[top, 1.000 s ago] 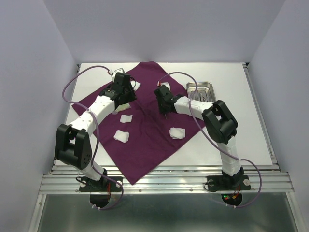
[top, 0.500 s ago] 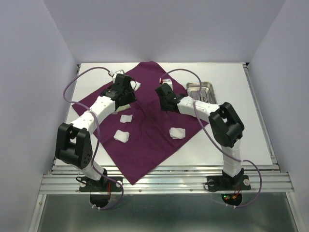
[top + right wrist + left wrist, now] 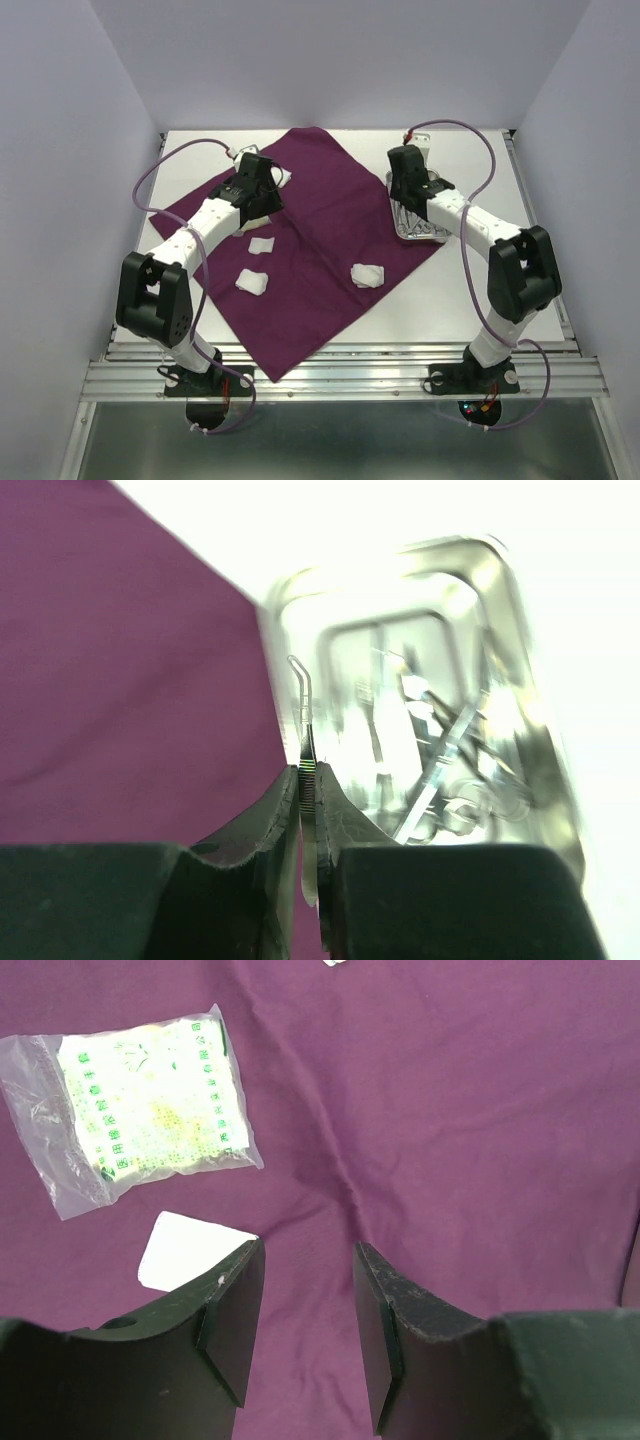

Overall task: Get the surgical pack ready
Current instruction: Place the medical item in the container.

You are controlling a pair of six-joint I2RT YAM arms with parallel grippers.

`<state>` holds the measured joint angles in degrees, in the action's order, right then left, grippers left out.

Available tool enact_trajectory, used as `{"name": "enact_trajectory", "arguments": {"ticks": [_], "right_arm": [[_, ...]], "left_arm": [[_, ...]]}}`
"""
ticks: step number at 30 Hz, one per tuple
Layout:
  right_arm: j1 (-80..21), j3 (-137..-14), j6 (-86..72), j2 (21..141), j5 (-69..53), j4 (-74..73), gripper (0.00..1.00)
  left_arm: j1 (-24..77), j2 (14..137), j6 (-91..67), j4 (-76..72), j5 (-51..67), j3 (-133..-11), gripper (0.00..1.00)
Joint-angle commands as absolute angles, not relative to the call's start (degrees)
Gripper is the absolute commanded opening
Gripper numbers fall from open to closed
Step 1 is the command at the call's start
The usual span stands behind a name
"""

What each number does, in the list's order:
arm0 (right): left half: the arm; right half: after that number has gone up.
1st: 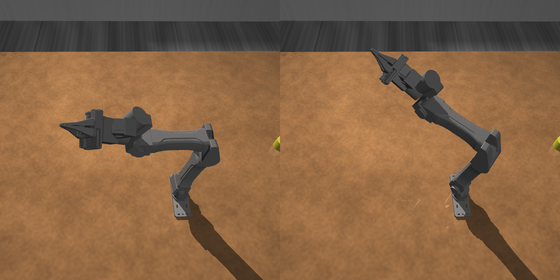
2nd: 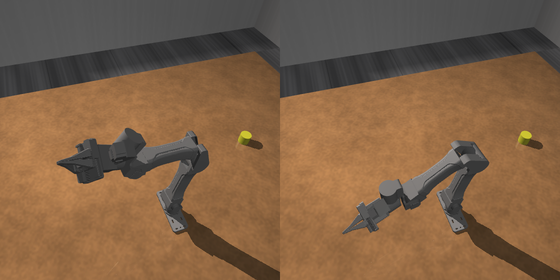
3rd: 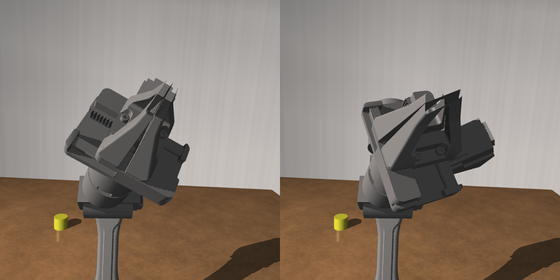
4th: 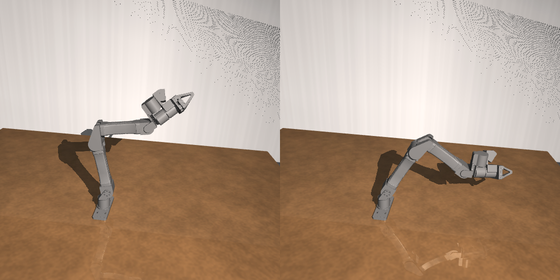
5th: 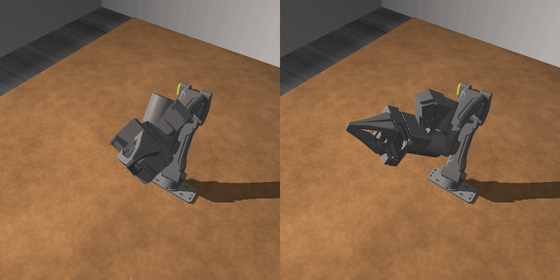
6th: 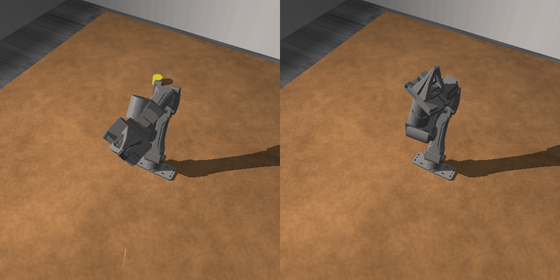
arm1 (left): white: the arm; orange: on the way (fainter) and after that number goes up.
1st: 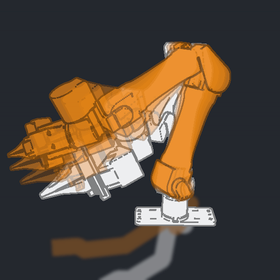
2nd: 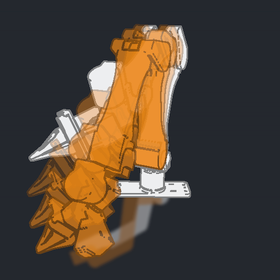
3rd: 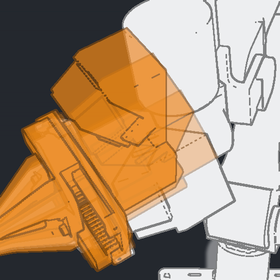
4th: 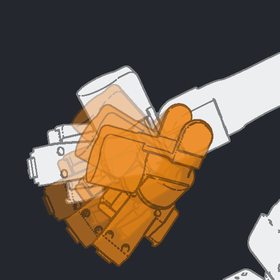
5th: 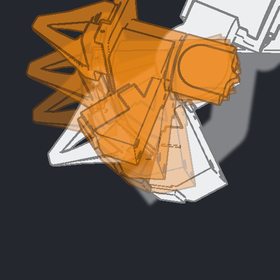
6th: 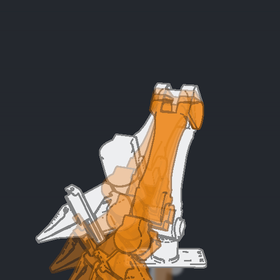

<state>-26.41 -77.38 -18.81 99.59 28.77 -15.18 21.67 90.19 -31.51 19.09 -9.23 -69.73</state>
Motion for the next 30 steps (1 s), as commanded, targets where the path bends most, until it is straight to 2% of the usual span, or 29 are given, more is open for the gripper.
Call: {"name": "enact_trajectory", "arguments": {"ticks": [1,8,12,19,23,26,30], "right_arm": [[-24.26,-73.75,-18.19,98.35,31.20,-14.06,0.10],[-21.97,-70.23,-18.19,101.07,29.97,-11.78,0.11],[-21.97,-70.57,-17.58,103.27,29.27,-10.64,0.15],[-21.97,-71.54,-16.96,103.89,30.49,-10.20,0.49],[-17.42,-70.32,-19.33,102.22,29.62,-10.20,0.48],[-15.65,-70.13,-21.61,102.30,28.74,-11.94,0.41],[-14.33,-71.71,-23.29,104.84,27.95,-14.58,0.37]], "left_arm": [[21.53,90.35,-30.59,17.75,-9.23,-69.96,0.51],[21.53,90.62,-30.76,17.58,-8.61,-70.05,0.51],[21.53,90.44,-30.76,17.58,-8.79,-69.79,0.51],[21.53,90.70,-30.67,17.84,-9.05,-70.14,0.51],[21.53,90.62,-30.59,17.93,-9.05,-70.31,0.51],[21.53,90.70,-30.59,17.84,-8.97,-70.31,0.51],[21.53,91.23,-30.59,17.84,-8.62,-70.66,0.50]]}}
